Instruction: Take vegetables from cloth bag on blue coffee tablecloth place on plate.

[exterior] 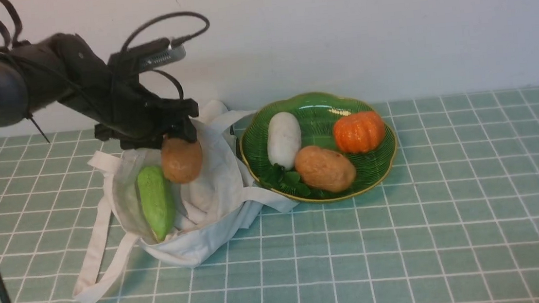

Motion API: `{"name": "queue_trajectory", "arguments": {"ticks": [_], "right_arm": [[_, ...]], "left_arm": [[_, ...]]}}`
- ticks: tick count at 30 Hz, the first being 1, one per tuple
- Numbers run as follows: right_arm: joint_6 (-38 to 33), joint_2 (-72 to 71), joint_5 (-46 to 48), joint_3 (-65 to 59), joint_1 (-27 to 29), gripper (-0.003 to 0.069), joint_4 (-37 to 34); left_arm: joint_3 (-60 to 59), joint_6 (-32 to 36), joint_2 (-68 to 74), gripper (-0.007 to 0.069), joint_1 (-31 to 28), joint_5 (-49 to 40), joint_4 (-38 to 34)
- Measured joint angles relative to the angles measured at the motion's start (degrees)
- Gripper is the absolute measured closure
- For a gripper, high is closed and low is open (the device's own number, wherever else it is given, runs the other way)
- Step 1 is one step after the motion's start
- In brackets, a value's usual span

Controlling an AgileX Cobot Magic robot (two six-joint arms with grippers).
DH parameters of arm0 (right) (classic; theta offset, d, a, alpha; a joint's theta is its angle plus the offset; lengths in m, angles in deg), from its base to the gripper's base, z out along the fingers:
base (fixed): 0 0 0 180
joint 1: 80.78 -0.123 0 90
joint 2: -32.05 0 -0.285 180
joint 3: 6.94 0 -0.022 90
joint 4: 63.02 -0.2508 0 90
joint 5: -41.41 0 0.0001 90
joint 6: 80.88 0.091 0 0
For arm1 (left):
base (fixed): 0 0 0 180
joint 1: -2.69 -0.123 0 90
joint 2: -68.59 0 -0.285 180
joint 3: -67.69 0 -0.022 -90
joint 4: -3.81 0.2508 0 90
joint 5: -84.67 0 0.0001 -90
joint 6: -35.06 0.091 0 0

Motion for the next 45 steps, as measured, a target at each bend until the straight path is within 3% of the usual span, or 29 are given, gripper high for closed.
{"name": "queue_trajectory", "arguments": {"ticks": [5,13,22,30,39,45], "right_arm": [[0.0,0.0,0.0,0.0,0.0,0.0673,0.0],[0.0,0.0,0.0,0.0,0.0,0.0673,0.0],[0.0,0.0,0.0,0.0,0.0,0.0673,0.0],[0.0,0.0,0.0,0.0,0.0,0.0673,0.0],[0.0,0.0,0.0,0.0,0.0,0.0673,0.0],[0.0,0.0,0.0,0.0,0.0,0.0673,0.0]], "left_arm": [[0.0,-1.7,-7.81,0.021,0.0,-2.28,3.11],[6.97,0.06,-8.82,0.021,5.01,-6.45,-0.46],[10.97,-6.29,2.84,0.021,16.58,12.01,-2.14],[10.97,-8.82,12.75,0.0188,20.63,30.19,-2.64],[11.03,-9.17,15.39,0.0045,20.69,31.1,-2.86],[11.08,-9.23,14.38,0.0033,20.55,26.98,-2.8]]}}
